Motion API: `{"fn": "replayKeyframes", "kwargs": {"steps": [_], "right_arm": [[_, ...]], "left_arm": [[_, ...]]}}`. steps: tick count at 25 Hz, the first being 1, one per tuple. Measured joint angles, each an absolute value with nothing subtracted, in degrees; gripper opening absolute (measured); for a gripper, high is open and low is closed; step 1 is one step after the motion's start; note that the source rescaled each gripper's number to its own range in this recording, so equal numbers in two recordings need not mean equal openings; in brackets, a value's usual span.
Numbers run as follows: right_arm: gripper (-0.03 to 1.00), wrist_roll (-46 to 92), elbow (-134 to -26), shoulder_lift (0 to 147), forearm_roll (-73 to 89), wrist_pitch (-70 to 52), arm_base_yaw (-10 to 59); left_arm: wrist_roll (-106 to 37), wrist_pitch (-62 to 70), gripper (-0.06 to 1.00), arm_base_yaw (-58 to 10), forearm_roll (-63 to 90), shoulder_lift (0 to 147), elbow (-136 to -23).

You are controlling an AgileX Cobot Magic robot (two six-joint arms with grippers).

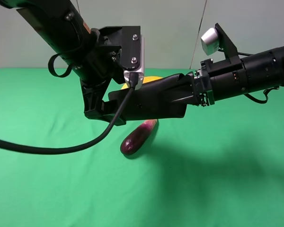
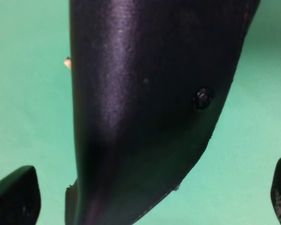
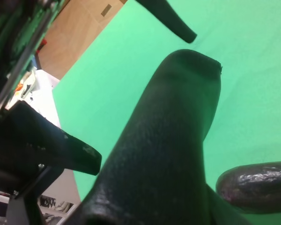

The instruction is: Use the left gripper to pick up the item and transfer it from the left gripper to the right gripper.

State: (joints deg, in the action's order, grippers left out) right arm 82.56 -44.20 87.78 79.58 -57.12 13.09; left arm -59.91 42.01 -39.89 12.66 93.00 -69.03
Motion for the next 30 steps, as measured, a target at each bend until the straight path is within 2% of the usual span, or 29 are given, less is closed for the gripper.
{"fn": "replayKeyframes", "kwargs": {"steps": [11, 17, 23, 30], "right_arm": [[0.01, 82.56, -44.20, 87.85, 79.58, -57.12, 13.09], [0.01, 82.56, -44.20, 87.85, 79.57, -57.12, 13.09], [0.01, 82.56, -44.20, 87.85, 79.52, -57.12, 13.09], [0.01, 82.56, -44.20, 87.85, 79.52, -57.12, 13.09]], "left_arm": [[-59.11, 45.43, 1.00, -39.89, 12.65, 92.76, -70.12], [-56.54, 47.36, 1.00, -39.89, 11.87, 86.79, -70.25], [-46.97, 51.82, 1.00, -39.89, 6.00, 79.28, -70.26], [-28.80, 57.65, 1.00, -39.89, -3.03, 70.44, -70.26]]}}
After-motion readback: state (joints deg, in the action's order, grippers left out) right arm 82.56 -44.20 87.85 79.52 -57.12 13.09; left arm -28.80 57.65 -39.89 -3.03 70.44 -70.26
